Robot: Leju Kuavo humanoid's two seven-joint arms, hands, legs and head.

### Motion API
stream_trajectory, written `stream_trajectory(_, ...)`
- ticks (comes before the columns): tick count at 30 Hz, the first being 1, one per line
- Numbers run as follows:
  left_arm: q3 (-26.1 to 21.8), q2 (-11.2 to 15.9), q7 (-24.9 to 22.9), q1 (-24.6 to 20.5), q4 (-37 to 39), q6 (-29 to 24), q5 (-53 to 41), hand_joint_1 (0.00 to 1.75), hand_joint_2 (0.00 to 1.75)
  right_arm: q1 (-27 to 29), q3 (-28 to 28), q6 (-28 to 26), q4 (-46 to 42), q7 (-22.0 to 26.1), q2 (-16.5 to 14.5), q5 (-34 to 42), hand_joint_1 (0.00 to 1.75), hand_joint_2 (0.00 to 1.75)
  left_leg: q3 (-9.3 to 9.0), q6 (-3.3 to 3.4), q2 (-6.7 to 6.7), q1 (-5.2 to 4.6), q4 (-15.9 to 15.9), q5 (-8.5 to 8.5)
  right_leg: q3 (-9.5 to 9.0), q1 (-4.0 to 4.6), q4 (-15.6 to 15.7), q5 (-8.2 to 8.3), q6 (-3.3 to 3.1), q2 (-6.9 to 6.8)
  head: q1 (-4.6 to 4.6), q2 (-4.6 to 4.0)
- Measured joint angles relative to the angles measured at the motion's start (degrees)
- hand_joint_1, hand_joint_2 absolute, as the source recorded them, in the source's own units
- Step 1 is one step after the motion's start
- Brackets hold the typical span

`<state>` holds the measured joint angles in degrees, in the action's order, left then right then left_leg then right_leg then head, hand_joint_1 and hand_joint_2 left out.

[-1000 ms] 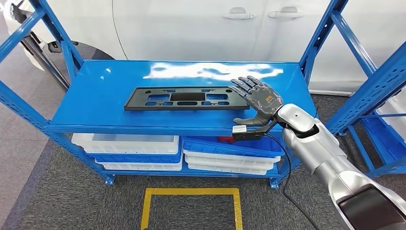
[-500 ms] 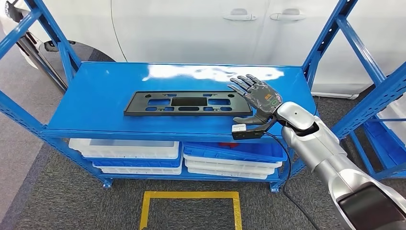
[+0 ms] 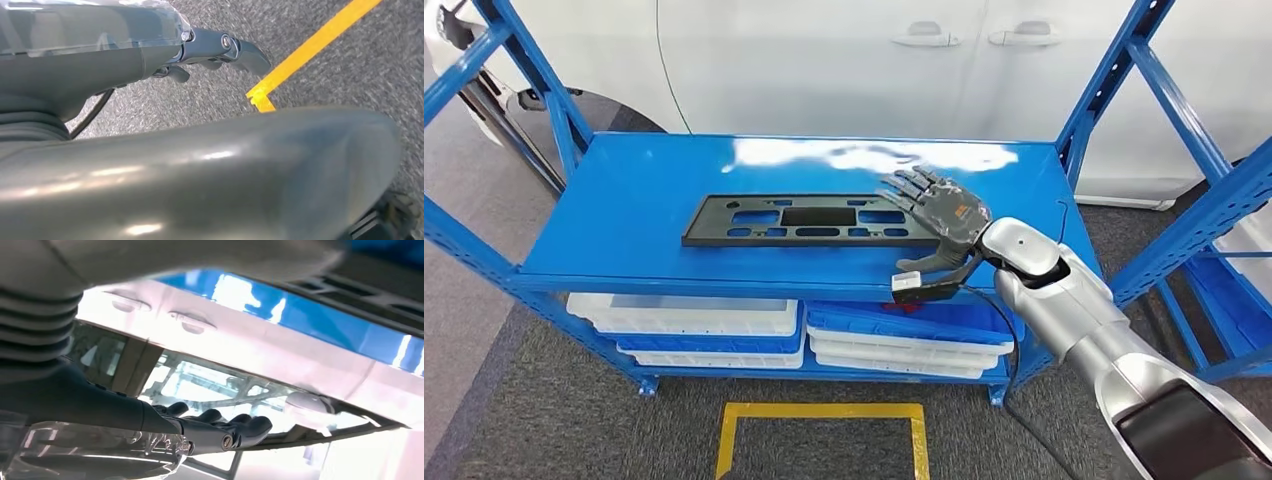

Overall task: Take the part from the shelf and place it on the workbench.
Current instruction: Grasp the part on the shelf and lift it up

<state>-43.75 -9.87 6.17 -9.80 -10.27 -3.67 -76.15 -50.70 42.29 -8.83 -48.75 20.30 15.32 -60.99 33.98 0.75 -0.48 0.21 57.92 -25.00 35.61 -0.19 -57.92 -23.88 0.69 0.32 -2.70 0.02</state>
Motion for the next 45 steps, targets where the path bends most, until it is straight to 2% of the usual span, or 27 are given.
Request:
stream_trajectory(3,0.01,-0.02,-0.09,-0.13,0.0,0.04,-0.02,0.0,0.0,0.08,1.21,0.27,-0.47,0.94,-1.31,0.39,0.0,1.75,0.27,-0.77,0.07,-0.02,1.17,-1.17,-0.44,-0.5,0.51,0.14,-0.86,-0.04,0.0,0.0)
stream_trajectory(5,0.01,-0.03,-0.17,-0.18,0.0,0.04,-0.02,0.0,0.0,0.13,2.42,0.34,-0.66,1.33,-2.55,1.1,0.0,1.75,2.33,-1.2,0.12,0.09,6.07,-3.99,-0.66,-0.58,0.71,0.13,-1.32,-0.07,-0.01,0.0)
stream_trajectory(7,0.01,-0.05,-0.29,-0.19,0.0,0.04,-0.02,0.0,0.0,0.55,4.0,0.2,-0.73,1.21,-4.12,1.75,0.0,1.75,5.67,-1.52,0.13,0.23,13.02,-7.0,-0.71,-0.51,0.7,0.06,-1.54,-0.03,-0.01,0.0)
stream_trajectory(9,0.02,-0.05,-0.39,-0.2,0.0,0.04,-0.08,0.0,0.0,1.52,5.77,-0.07,-0.75,0.57,-5.91,2.01,0.0,1.75,7.57,-1.69,0.13,0.29,16.21,-7.2,-0.79,-0.46,0.64,-0.04,-1.6,0.02,-0.01,0.0)
stream_trajectory(10,0.04,-0.05,-0.41,-0.21,0.0,0.04,-0.13,0.0,0.0,2.08,6.69,-0.24,-0.75,0.05,-6.94,2.03,0.0,1.75,7.22,-1.7,0.14,0.32,15.01,-5.87,-0.86,-0.45,0.59,-0.12,-1.58,0.04,-0.01,0.0)
stream_trajectory(12,0.13,-0.05,-0.43,-0.28,0.0,0.04,-0.31,0.0,0.0,2.93,8.09,-0.63,-0.75,-0.98,-8.82,1.95,0.0,1.75,3.91,-1.52,0.16,0.38,7.44,-1.71,-1.05,-0.46,0.42,-0.39,-1.38,0.06,-0.01,0.0)
stream_trajectory(13,0.21,-0.08,-0.43,-0.35,0.0,0.05,-0.42,0.0,0.0,3.21,8.65,-0.84,-0.74,-1.43,-9.62,1.88,0.0,1.75,2.15,-1.34,0.16,0.33,3.71,-0.28,-1.05,-0.36,0.26,-0.54,-1.19,0.07,-0.01,0.0)
stream_trajectory(15,0.42,-0.16,-0.43,-0.49,0.0,0.1,-0.61,0.0,0.0,3.65,9.59,-1.08,-0.68,-2.07,-10.93,1.73,0.0,1.75,0.53,-0.88,0.11,0.18,0.28,0.45,-0.98,-0.16,0.1,-0.71,-0.72,0.05,-0.01,0.0)
stream_trajectory(17,0.63,-0.26,-0.44,-0.52,0.0,0.17,-0.66,0.0,0.0,3.98,10.25,-1.11,-0.59,-2.29,-11.82,1.62,0.0,1.75,0.46,-0.26,0.03,0.14,0.14,0.45,-0.95,-0.1,0.11,-0.78,-0.14,0.01,0.0,0.0)
stream_trajectory(19,0.86,-0.34,-0.44,-0.57,0.0,0.27,-0.7,0.0,0.0,4.05,10.62,-1.1,-0.45,-2.34,-12.33,1.59,0.0,1.75,0.34,0.43,0.04,0.3,-0.17,0.66,-0.39,-0.23,-1.26,-1.9,0.49,-0.04,0.01,0.0)
stream_trajectory(20,0.99,-0.39,-0.44,-0.62,0.0,0.35,-0.74,0.0,0.0,4.06,10.76,-1.07,-0.32,-2.42,-12.54,1.62,0.0,1.75,0.27,0.72,0.08,0.39,-0.33,0.76,0.66,-0.3,-3.57,-3.31,0.77,-0.05,0.01,0.0)
stream_trajectory(22,1.21,-0.42,-0.49,-0.68,0.0,0.56,-0.94,0.0,0.0,4.19,11.01,-0.96,0.22,-2.9,-12.98,1.68,0.0,1.75,0.28,1.01,0.14,0.33,-0.33,0.74,4.28,-0.43,-11.23,-6.94,1.18,-0.08,0.01,0.0)
stream_trajectory(23,1.3,-0.44,-0.53,-0.67,0.0,0.66,-1.06,0.0,0.0,4.3,11.17,-0.89,0.72,-3.33,-13.36,1.7,0.0,1.75,0.28,1.06,0.15,0.27,-0.31,0.71,6.03,-0.47,-14.76,-8.13,1.29,-0.08,0.01,0.0)
stream_trajectory(24,1.37,-0.45,-0.59,-0.66,0.0,0.73,-1.15,0.0,0.0,4.37,11.32,-0.82,1.32,-3.79,-13.8,1.67,0.0,1.75,0.27,1.09,0.14,0.23,-0.28,0.68,7.0,-0.49,-16.61,-8.31,1.3,-0.08,0.01,0.0)
stream_trajectory(25,1.42,-0.46,-0.65,-0.65,0.0,0.77,-1.2,0.0,0.0,4.36,11.44,-0.78,2.0,-4.2,-14.37,1.62,0.0,1.75,0.25,1.1,0.13,0.19,-0.23,0.64,6.84,-0.5,-16.08,-7.35,1.2,-0.08,0.01,0.0)
stream_trajectory(27,1.51,-0.57,-0.75,-0.69,0.0,0.79,-1.23,0.0,0.0,4.06,11.61,-0.77,3.14,-4.75,-15.55,1.48,0.0,1.75,0.15,1.02,0.07,0.1,-0.08,0.5,3.56,-0.4,-9.13,-3.29,0.66,-0.08,0.01,0.0)
stream_trajectory(29,1.67,-0.8,-0.84,-0.7,0.0,0.79,-1.26,0.0,0.0,3.5,11.69,-0.8,3.99,-5.02,-16.61,1.37,0.0,1.75,0.21,0.7,0.03,-0.11,0.09,0.34,0.21,-0.08,-2.1,-0.78,0.01,-0.13,0.01,0.0)
stream_trajectory(31,1.84,-0.93,-0.96,-0.71,0.0,0.82,-1.35,0.0,0.0,2.98,11.75,-0.82,4.89,-5.43,-17.42,1.22,0.0,1.75,0.28,0.19,0.03,-0.1,0.09,0.28,-0.66,0.28,-0.1,-0.7,-0.4,-0.14,0.0,0.0)
stream_trajectory(33,1.97,-0.93,-1.09,-0.73,0.0,0.91,-1.55,0.0,0.0,2.27,11.81,-0.84,6.25,-6.64,-18.38,0.92,0.0,1.75,0.22,-0.45,0.07,-0.03,0.12,0.09,-0.86,0.15,0.42,-0.43,-0.92,-0.07,-0.01,0.0)
stream_trajectory(34,2.05,-0.94,-1.15,-0.75,0.0,0.93,-1.63,0.0,0.0,1.67,11.82,-0.88,7.16,-7.57,-19.1,0.64,0.0,1.75,0.55,-0.76,0.1,-0.02,0.95,-0.6,-1.05,-0.05,0.8,-0.23,-1.26,-0.06,-0.01,0.0)
stream_trajectory(36,2.29,-0.96,-1.2,-0.84,0.0,0.96,-1.74,0.0,0.0,0.14,11.83,-0.95,9.32,-9.48,-20.68,-0.12,0.0,1.75,2.75,-1.3,0.13,0.16,5.89,-3.52,-1.38,-0.35,1.37,0.05,-1.74,-0.07,-0.01,0.0)
stream_trajectory(38,2.5,-1.0,-1.21,-0.92,0.0,0.96,-1.74,0.0,0.0,-1.48,11.83,-0.72,11.91,-10.68,-22.11,-0.8,0.0,1.75,6.34,-1.79,0.14,0.45,13.33,-6.65,-1.39,-0.36,1.34,0.02,-1.88,-0.1,-0.01,0.0)
stream_trajectory(39,2.55,-1.03,-1.21,-0.91,0.0,0.96,-1.74,0.0,0.0,-2.29,11.83,-0.44,13.3,-11.14,-22.75,-1.12,0.0,1.75,7.49,-2.01,0.15,0.61,15.55,-7.03,-1.39,-0.35,1.27,-0.03,-1.86,-0.11,-0.01,0.0)
stream_trajectory(40,2.6,-1.05,-1.22,-0.91,0.0,0.94,-1.74,0.0,0.0,-3.08,11.83,-0.16,14.65,-11.57,-23.37,-1.47,0.0,1.75,7.67,-2.19,0.16,0.76,15.71,-6.36,-1.39,-0.37,1.15,-0.1,-1.79,-0.11,-0.01,0.0)
stream_trajectory(41,2.63,-1.07,-1.22,-0.94,0.0,0.9,-1.74,0.0,0.0,-3.9,11.83,0.12,15.92,-12.12,-23.97,-1.84,0.0,1.75,6.67,-2.32,0.17,0.93,13.52,-4.68,-1.4,-0.44,0.98,-0.22,-1.66,-0.09,-0.01,0.0)
stream_trajectory(43,2.69,-1.14,-1.21,-1.1,0.01,0.8,-1.73,0.0,0.0,-5.61,11.83,0.67,18.32,-13.37,-25.13,-2.63,0.0,1.75,2.88,-2.47,0.21,1.15,5.84,-1.06,-1.35,-0.47,0.42,-0.63,-1.16,-0.01,-0.01,0.0)
stream_trajectory(45,2.72,-1.32,-1.12,-1.26,0.02,0.75,-1.72,0.0,0.0,-7.06,11.83,1.27,20.55,-14.64,-25.93,-3.17,0.0,1.75,0.67,-2.03,0.11,1.14,1.21,0.25,-1.1,-0.23,-0.06,-0.87,-0.56,0.04,-0.01,0.0)
